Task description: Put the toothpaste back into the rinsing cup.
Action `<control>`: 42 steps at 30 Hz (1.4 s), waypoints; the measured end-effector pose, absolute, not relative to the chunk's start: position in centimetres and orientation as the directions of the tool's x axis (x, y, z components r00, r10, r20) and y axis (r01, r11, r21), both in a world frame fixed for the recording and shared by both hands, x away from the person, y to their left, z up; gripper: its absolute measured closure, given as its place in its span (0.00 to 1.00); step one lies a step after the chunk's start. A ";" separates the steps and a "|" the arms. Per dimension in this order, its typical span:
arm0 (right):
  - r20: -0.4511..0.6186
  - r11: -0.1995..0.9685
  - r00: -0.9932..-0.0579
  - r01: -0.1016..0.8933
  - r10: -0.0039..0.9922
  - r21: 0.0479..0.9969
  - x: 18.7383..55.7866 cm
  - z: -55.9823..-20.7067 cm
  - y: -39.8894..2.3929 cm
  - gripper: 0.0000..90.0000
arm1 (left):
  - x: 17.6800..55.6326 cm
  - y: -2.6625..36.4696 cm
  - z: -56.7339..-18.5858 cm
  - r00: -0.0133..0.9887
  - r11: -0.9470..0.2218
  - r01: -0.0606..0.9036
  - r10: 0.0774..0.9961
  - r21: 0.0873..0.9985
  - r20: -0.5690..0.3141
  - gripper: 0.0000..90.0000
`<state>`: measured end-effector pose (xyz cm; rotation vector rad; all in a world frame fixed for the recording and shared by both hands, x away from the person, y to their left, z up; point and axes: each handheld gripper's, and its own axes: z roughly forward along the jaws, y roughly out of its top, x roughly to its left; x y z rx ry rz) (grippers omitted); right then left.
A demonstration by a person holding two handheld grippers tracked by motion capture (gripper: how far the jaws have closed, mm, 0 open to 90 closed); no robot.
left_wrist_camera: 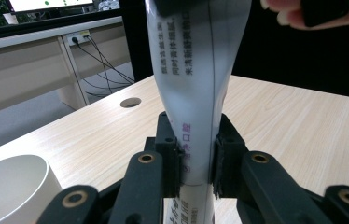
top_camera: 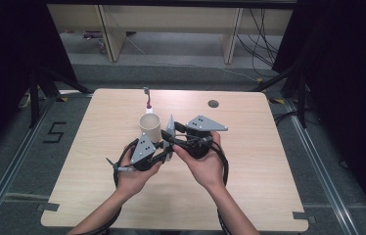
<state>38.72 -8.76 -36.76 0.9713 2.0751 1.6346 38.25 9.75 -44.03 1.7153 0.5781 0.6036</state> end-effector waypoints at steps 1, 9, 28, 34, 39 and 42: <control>0.146 0.105 -0.718 0.292 0.681 0.951 38.7 -36.7 -8.8 0.50 | 38.3 9.8 -44.1 0.744 -0.207 0.064 0.662 0.976 0.091 0.84; 0.122 0.095 -0.712 0.256 0.691 0.962 38.1 -36.4 -9.6 0.42 | 38.2 10.0 -44.0 0.740 -0.211 0.060 0.665 0.976 0.098 0.84; 0.084 0.048 -0.733 0.158 0.675 0.986 37.0 -35.4 -11.7 0.42 | 38.5 10.5 -43.8 0.735 -0.197 0.064 0.673 0.978 0.087 0.84; 0.119 0.047 -0.716 0.207 0.688 0.977 36.8 -35.9 -12.7 0.43 | 38.6 10.9 -43.7 0.731 -0.190 0.065 0.677 0.980 0.083 0.84; 0.130 0.045 -0.685 0.232 0.717 0.972 36.7 -37.2 -14.0 0.44 | 38.7 11.4 -43.5 0.724 -0.182 0.068 0.685 0.981 0.077 0.84; 0.106 0.053 -0.668 0.214 0.736 0.975 36.7 -38.1 -15.4 0.44 | 38.8 11.8 -43.3 0.720 -0.170 0.068 0.690 0.983 0.070 0.84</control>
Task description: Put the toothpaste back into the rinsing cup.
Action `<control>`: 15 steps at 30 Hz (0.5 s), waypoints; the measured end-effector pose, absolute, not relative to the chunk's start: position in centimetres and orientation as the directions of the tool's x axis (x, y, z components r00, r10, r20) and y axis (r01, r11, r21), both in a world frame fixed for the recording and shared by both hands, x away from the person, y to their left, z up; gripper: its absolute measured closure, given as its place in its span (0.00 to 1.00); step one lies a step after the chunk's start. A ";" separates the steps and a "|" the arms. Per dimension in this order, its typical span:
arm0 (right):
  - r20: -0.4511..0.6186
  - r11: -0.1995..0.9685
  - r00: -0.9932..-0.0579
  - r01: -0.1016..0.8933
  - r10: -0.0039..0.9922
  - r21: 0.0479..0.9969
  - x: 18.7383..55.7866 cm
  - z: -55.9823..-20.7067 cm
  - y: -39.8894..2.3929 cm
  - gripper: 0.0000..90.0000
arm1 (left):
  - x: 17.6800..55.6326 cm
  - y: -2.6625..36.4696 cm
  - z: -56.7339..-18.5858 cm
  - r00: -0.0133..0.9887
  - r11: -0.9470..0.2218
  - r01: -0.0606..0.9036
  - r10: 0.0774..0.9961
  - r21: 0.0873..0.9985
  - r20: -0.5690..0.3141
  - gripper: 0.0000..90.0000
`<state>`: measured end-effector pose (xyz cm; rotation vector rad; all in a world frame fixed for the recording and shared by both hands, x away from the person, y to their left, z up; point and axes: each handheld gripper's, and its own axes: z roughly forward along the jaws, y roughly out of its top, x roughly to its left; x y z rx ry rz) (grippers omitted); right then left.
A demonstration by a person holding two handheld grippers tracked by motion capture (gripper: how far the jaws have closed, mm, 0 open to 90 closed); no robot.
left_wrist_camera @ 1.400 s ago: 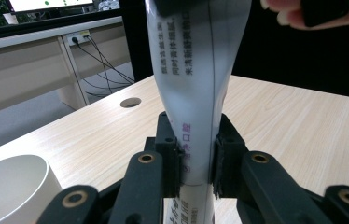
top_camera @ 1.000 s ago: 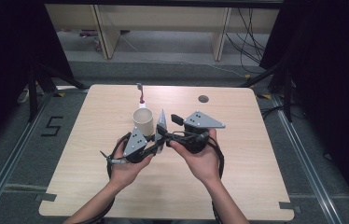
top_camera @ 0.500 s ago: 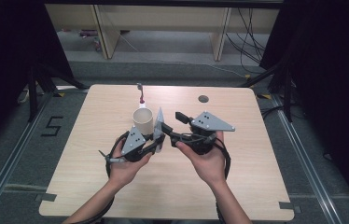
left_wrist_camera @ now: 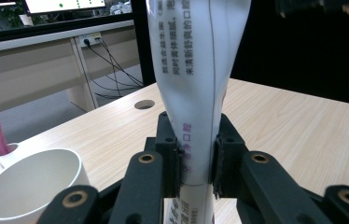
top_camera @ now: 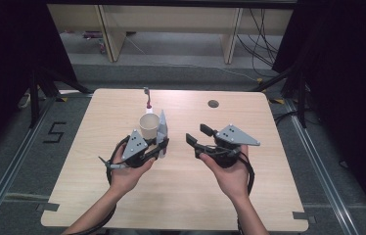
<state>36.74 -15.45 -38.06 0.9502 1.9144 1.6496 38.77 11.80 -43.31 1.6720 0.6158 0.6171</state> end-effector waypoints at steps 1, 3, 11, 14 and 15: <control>0.120 0.044 -0.659 0.227 0.743 0.973 36.6 -38.4 -15.8 0.44 | 38.8 12.0 -43.2 0.718 -0.169 0.069 0.692 0.983 0.068 0.84; 0.100 0.053 -0.644 0.215 0.758 0.975 36.6 -39.1 -16.8 0.44 | 38.9 12.2 -43.1 0.715 -0.169 0.069 0.696 0.983 0.069 0.84; 0.114 0.055 -0.595 0.257 0.796 0.965 36.1 -42.1 -19.8 0.44 | 39.4 12.9 -42.5 0.703 -0.154 0.065 0.708 0.986 0.064 0.84; 0.084 0.076 -0.584 0.244 0.807 0.967 35.9 -42.9 -20.8 0.44 | 39.5 13.2 -42.3 0.699 -0.149 0.064 0.712 0.987 0.062 0.84; 0.095 0.063 -0.583 0.245 0.807 0.968 35.8 -43.3 -21.0 0.44 | 39.6 13.3 -42.2 0.698 -0.149 0.061 0.713 0.987 0.064 0.84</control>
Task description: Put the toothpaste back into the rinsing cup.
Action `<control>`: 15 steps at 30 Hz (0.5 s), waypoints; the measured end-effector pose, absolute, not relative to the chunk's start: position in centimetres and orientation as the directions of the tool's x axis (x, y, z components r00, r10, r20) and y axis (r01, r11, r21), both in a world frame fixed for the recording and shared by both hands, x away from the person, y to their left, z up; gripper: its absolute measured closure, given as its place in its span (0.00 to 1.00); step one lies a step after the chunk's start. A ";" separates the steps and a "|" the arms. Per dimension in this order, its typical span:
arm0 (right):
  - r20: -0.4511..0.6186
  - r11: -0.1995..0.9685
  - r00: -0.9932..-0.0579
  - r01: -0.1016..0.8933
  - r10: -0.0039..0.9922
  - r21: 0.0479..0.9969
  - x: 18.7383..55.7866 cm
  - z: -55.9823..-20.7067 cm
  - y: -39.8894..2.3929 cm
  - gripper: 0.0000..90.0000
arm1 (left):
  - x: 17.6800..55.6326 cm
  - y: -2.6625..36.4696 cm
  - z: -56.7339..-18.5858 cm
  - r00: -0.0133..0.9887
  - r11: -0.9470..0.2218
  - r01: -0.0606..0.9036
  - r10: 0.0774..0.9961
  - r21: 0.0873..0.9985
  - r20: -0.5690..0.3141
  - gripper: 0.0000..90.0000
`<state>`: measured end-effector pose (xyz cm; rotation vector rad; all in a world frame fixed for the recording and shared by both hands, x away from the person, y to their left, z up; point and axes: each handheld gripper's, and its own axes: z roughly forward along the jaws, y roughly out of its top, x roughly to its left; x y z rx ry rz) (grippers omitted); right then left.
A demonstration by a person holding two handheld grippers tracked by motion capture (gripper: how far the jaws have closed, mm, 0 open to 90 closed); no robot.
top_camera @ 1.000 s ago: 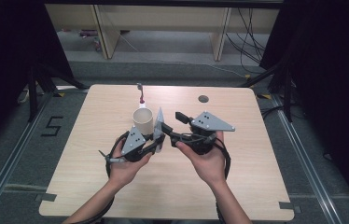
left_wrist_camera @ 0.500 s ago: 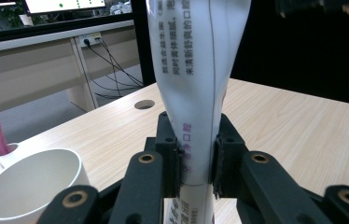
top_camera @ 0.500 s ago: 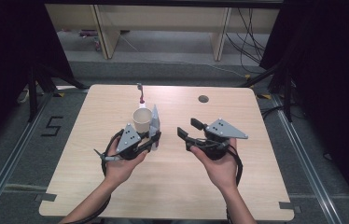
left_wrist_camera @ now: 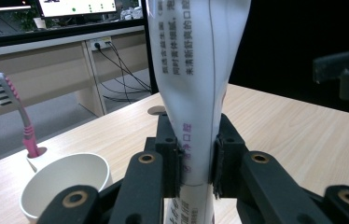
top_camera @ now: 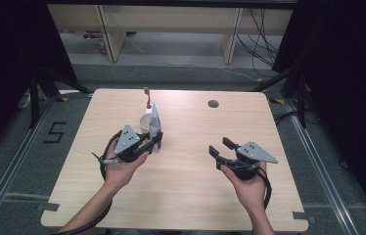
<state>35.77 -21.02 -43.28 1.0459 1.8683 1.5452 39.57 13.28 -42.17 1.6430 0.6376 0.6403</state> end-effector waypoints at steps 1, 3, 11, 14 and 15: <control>0.096 0.059 -0.571 0.247 0.816 0.967 35.7 -43.6 -21.3 0.44 | 39.6 13.4 -42.1 0.697 -0.149 0.059 0.714 0.987 0.066 0.84; 0.089 0.070 -0.564 0.255 0.821 0.964 35.6 -44.2 -21.9 0.44 | 40.2 14.2 -41.5 0.653 -0.235 -0.012 0.734 0.972 0.186 0.84; 0.129 0.032 -0.529 0.285 0.839 0.958 34.8 -46.6 -23.3 0.44 | 41.1 14.8 -40.6 0.649 -0.218 -0.018 0.739 0.976 0.178 0.84; 0.143 0.017 -0.521 0.291 0.842 0.957 34.5 -47.2 -23.8 0.44 | 41.7 15.1 -40.0 0.648 -0.206 -0.026 0.742 0.978 0.173 0.84; 0.153 0.016 -0.517 0.307 0.842 0.951 34.3 -47.3 -23.9 0.44 | 41.9 15.2 -39.8 0.646 -0.201 -0.028 0.744 0.979 0.171 0.84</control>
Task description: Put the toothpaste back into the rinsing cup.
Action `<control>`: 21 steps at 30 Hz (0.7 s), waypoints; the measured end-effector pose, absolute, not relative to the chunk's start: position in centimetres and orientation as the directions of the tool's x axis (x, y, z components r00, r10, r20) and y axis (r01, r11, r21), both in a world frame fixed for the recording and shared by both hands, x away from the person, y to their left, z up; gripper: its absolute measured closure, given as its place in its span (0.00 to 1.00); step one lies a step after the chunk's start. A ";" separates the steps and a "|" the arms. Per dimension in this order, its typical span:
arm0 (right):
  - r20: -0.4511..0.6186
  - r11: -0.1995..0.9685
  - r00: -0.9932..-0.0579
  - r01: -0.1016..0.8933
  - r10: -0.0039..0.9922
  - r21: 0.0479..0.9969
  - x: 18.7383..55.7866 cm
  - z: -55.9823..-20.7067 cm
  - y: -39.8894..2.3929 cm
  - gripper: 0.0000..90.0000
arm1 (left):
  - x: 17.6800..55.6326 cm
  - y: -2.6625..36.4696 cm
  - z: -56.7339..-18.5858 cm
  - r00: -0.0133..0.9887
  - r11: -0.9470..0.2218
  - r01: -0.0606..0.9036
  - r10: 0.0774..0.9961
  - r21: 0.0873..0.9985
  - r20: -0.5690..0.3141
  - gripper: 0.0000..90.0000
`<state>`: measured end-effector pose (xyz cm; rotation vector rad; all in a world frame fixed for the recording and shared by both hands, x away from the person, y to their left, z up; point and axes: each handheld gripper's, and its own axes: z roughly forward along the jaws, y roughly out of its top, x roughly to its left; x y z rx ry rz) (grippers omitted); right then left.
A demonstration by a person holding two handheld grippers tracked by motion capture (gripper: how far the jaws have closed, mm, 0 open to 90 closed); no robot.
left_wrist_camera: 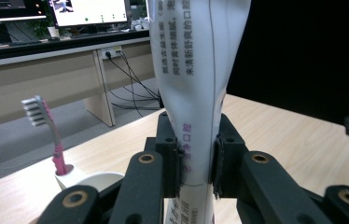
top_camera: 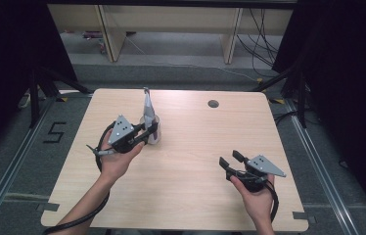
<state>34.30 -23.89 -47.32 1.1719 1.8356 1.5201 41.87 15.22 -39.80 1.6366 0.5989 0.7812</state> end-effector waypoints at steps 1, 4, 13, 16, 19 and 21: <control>0.140 0.021 -0.513 0.296 0.847 0.955 34.2 -47.5 -24.0 0.44 | 42.0 15.4 -39.5 0.643 -0.196 -0.030 0.747 0.980 0.170 0.84; 0.114 0.051 -0.497 0.306 0.860 0.951 33.9 -47.7 -24.5 0.44 | 42.7 15.9 -38.6 0.636 -0.188 -0.037 0.753 0.982 0.168 0.84; 0.137 0.024 -0.481 0.314 0.866 0.949 33.8 -48.7 -24.7 0.44 | 44.3 16.0 -37.6 0.624 -0.085 0.012 0.779 0.996 0.059 0.84; 0.124 0.032 -0.485 0.302 0.866 0.953 34.0 -48.8 -24.8 0.44 | 45.0 16.0 -38.1 0.615 -0.087 0.014 0.786 0.996 0.060 0.84; 0.135 0.024 -0.481 0.311 0.866 0.950 33.9 -48.8 -24.7 0.44 | 45.7 15.9 -38.9 0.607 -0.091 0.020 0.793 0.996 0.060 0.84; 0.144 0.018 -0.483 0.315 0.864 0.949 33.9 -48.7 -24.7 0.44 | 46.0 15.8 -39.4 0.603 -0.093 0.022 0.796 0.995 0.060 0.84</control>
